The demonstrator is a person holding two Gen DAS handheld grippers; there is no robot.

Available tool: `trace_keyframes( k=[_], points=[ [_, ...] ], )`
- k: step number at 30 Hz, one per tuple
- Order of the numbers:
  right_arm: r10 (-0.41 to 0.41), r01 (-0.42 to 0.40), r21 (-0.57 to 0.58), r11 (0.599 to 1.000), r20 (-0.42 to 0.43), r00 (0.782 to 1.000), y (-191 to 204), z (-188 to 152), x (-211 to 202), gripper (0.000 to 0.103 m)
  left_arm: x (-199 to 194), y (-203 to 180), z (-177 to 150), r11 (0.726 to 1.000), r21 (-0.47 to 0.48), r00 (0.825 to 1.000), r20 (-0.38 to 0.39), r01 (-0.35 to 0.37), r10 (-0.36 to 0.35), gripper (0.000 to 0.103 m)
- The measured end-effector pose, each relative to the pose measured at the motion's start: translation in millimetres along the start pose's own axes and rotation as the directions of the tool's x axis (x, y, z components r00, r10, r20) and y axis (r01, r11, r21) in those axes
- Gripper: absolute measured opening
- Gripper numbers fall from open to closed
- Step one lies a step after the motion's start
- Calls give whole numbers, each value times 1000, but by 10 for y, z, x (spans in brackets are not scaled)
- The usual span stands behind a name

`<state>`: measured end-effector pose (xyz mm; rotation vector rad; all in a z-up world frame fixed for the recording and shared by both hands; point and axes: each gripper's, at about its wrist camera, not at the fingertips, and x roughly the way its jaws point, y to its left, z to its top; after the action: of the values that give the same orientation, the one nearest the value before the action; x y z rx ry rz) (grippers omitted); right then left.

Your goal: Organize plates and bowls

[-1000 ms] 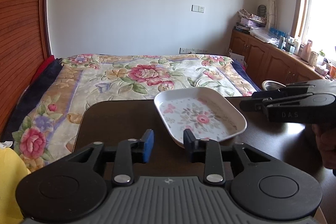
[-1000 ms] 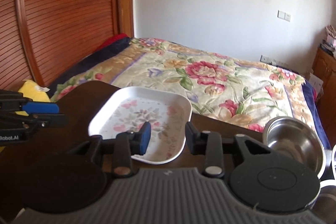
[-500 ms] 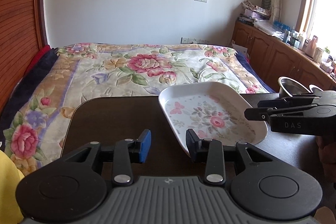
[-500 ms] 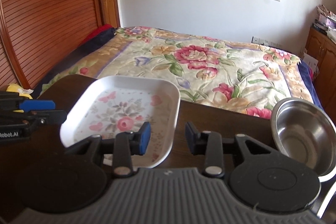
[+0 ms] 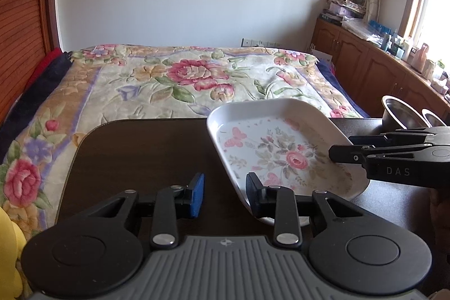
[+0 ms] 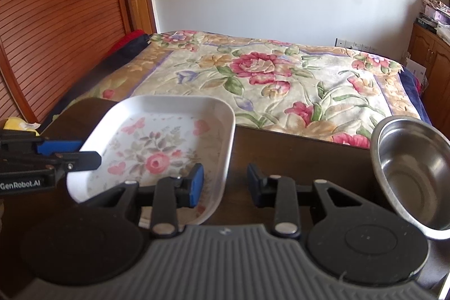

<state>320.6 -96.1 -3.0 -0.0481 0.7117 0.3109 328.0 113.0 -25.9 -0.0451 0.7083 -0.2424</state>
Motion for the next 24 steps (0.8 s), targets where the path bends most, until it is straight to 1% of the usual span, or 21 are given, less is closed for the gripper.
trace_keyframes(
  k=[3, 8, 9, 10, 12, 13, 15, 16, 17, 18, 24],
  points=[
    [-5, 5, 7, 1000, 3, 1000, -23, 14, 24, 35, 10, 12, 16, 1000, -19, 1000, -1, 11, -11, 34],
    [1, -1, 20, 1000, 8, 1000, -51, 20, 49, 30, 27, -1, 33, 1000, -27, 1000, -1, 16, -16, 34],
    [3, -3, 22, 1000, 9, 1000, -54, 19, 51, 30, 26, -1, 32, 1000, -26, 1000, -1, 16, -16, 33],
    [5, -5, 22, 1000, 9, 1000, -53, 19, 51, 28, 26, -4, 34, 1000, -23, 1000, -1, 15, -15, 29],
    [10, -10, 20, 1000, 12, 1000, -50, 16, 54, 24, 32, -19, 41, 1000, -15, 1000, -4, 22, -22, 23],
    [15, -15, 16, 1000, 15, 1000, -46, 14, 52, 19, 33, -23, 43, 1000, -16, 1000, -5, 26, -26, 19],
    [17, -18, 15, 1000, 16, 1000, -42, 16, 52, 19, 40, -30, 47, 999, -12, 1000, -6, 30, -30, 16],
    [21, -21, 16, 1000, 16, 1000, -40, 15, 53, 18, 39, -34, 49, 1000, -9, 1000, -4, 27, -27, 15],
    [30, -30, 20, 999, 15, 999, -47, 17, 52, 13, 40, -34, 44, 1000, -8, 1000, -4, 24, -25, 15],
    [41, -41, 27, 999, 13, 999, -53, 19, 45, 11, 39, -33, 41, 1000, -8, 1000, -4, 24, -24, 14],
    [79, -78, 52, 996, -6, 997, -93, 29, 11, 12, 0, -44, 12, 1000, -5, 1000, -8, 16, -16, 14]
  ],
)
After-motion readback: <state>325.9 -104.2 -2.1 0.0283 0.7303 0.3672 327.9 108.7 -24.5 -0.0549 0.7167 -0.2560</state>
